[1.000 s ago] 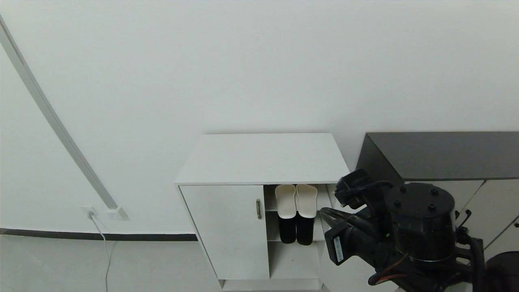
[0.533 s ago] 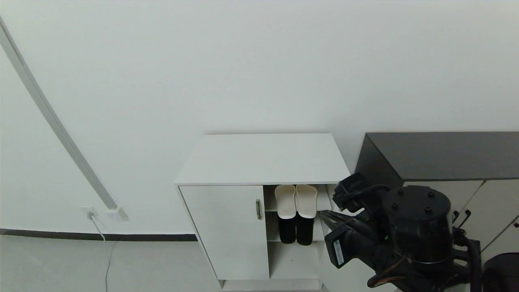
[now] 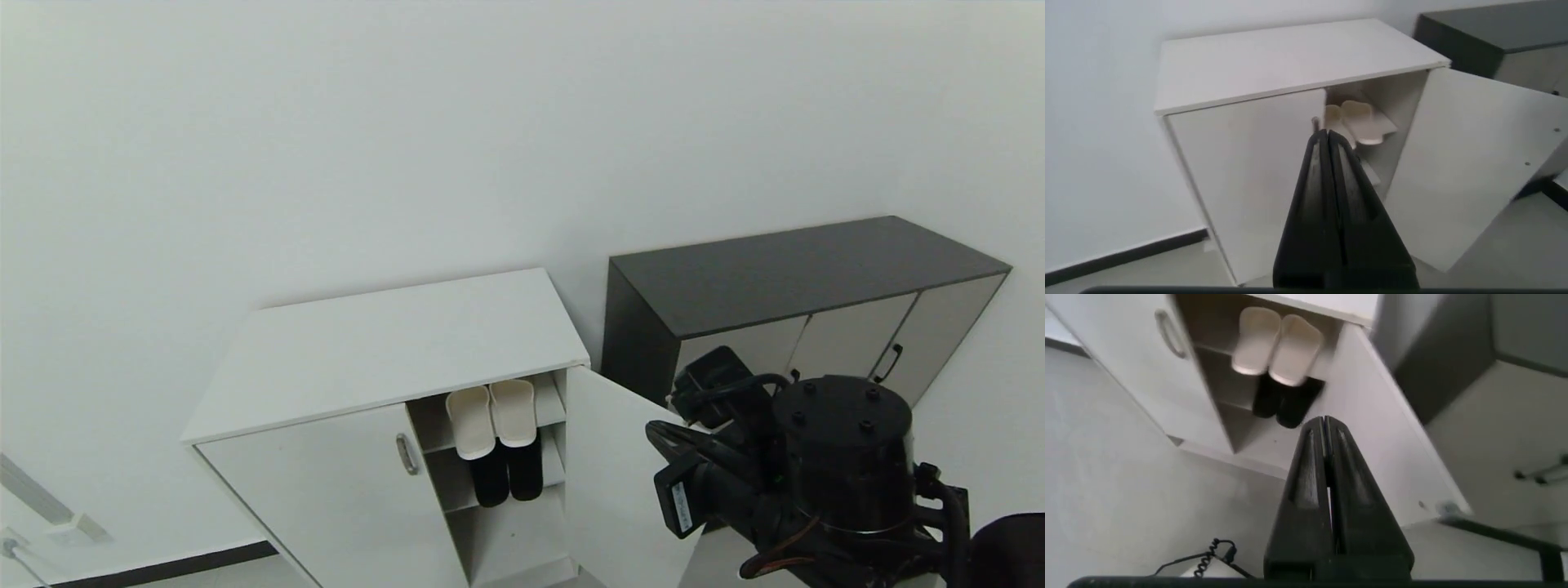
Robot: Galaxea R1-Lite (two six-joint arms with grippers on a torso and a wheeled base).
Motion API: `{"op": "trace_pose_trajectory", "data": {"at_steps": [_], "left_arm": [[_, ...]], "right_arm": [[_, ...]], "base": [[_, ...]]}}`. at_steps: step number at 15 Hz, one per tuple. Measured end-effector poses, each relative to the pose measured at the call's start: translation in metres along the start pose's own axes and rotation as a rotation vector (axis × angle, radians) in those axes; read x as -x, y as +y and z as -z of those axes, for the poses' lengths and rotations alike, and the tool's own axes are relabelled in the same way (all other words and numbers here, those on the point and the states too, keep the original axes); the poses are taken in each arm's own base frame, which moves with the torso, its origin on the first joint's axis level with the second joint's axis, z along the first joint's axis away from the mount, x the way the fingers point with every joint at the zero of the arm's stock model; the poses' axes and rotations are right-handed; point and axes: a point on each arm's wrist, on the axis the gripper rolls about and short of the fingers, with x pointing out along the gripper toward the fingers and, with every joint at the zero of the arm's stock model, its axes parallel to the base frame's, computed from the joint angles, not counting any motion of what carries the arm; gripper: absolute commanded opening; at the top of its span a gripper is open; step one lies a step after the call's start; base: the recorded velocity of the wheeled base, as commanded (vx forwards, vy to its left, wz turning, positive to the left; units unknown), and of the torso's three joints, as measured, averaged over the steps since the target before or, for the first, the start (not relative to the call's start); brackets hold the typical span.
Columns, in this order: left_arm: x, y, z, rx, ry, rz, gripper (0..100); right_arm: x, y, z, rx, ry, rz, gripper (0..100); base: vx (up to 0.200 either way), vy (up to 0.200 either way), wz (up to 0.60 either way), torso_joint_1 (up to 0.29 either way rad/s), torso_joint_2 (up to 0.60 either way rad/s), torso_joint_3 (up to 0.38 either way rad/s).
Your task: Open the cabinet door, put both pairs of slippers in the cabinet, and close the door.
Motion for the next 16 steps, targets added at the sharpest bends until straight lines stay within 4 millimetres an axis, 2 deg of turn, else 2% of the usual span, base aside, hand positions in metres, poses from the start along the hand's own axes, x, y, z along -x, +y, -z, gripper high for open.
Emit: {"op": "trace_pose_trajectory", "data": {"at_steps": [5, 9, 12, 16], "left_arm": [[0.0, 0.0, 0.0, 0.0, 0.0, -0.001, 0], [0.0, 0.0, 0.0, 0.0, -0.001, 0.0, 0], [0.0, 0.0, 0.0, 0.0, -0.001, 0.0, 0], [0.0, 0.0, 0.0, 0.0, -0.001, 0.0, 0]], "right_arm": [[0.0, 0.0, 0.002, 0.008, -0.002, -0.002, 0], [0.001, 0.0, 0.002, 0.014, -0.005, -0.001, 0], [-0.001, 0.0, 0.002, 0.022, -0.01, 0.01, 0], [-0.03, -0.029, -0.008, -0.027, -0.018, 0.132, 0]], "base": [[0.0, 0.0, 0.0, 0.0, 0.0, 0.0], [-0.2, 0.0, 0.0, 0.004, 0.0, 0.002], [0.0, 0.0, 0.0, 0.0, 0.0, 0.0], [0.0, 0.0, 0.0, 0.0, 0.0, 0.0]]}}
